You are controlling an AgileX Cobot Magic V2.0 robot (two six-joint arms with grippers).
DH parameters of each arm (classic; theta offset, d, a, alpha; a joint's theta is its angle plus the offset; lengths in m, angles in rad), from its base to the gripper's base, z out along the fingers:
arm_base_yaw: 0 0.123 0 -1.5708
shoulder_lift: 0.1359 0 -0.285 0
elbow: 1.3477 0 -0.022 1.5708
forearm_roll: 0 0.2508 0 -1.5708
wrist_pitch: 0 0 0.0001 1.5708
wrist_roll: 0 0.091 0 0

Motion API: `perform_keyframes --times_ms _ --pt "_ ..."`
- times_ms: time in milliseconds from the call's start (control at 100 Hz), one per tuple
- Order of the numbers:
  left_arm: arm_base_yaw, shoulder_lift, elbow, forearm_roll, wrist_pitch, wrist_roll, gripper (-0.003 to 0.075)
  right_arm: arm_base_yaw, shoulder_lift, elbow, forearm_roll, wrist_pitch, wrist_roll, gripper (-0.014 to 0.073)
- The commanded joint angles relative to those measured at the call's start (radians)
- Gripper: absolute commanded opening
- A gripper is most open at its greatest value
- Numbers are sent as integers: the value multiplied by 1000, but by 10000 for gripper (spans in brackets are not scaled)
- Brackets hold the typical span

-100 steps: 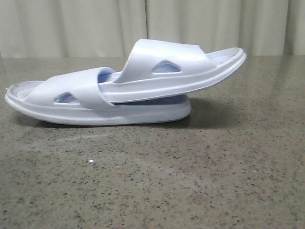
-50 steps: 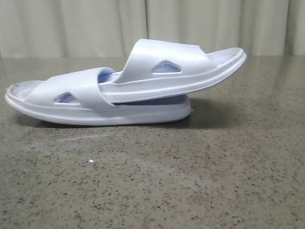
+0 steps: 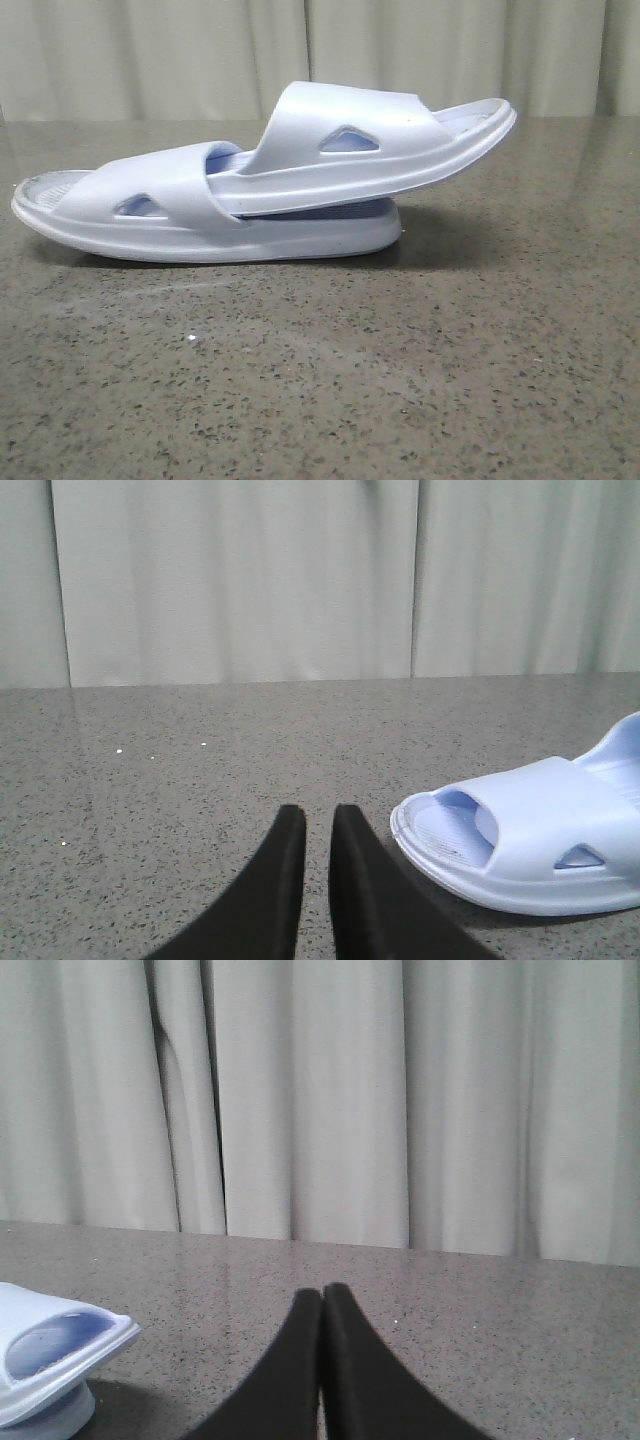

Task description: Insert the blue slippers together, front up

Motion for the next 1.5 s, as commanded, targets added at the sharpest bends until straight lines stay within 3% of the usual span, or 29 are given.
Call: perform_keyframes --times_ms 0,100,170,240,250,260,370,470,690,820,1490 --pt "-7 8 -27 7 -34 -3 16 -3 -14 -26 2 -47 -15 -107" --pt "-7 8 -27 102 -17 -52 16 -3 -14 -26 2 -47 -15 -107" --pt "-7 8 -27 258 -12 -202 16 -3 -14 -26 2 -47 -15 -107" --pt "-7 8 -27 507 -12 -434 16 -3 -14 -26 2 -47 -15 -107" --pt "-7 8 -27 568 -12 -522 16 -3 -14 -26 2 -47 -15 -107" --pt "-7 8 -27 599 -12 -522 16 -3 -14 -26 2 -47 -15 -107" --pt "-7 7 -25 1065 -20 -1039 16 -3 -14 -26 2 -47 -15 -107" --pt "-7 7 -13 1293 -70 -1262 16 -3 -14 -26 2 -47 -15 -107" --pt "-7 1 97 1379 -381 -1286 16 -3 -14 -26 2 -47 -15 -107" --pt "-7 -29 100 1377 -316 -1286 16 -3 -14 -26 2 -47 -15 -107" --pt "-5 -117 100 1381 -326 -1286 16 -3 -14 -26 2 -49 -15 -107"
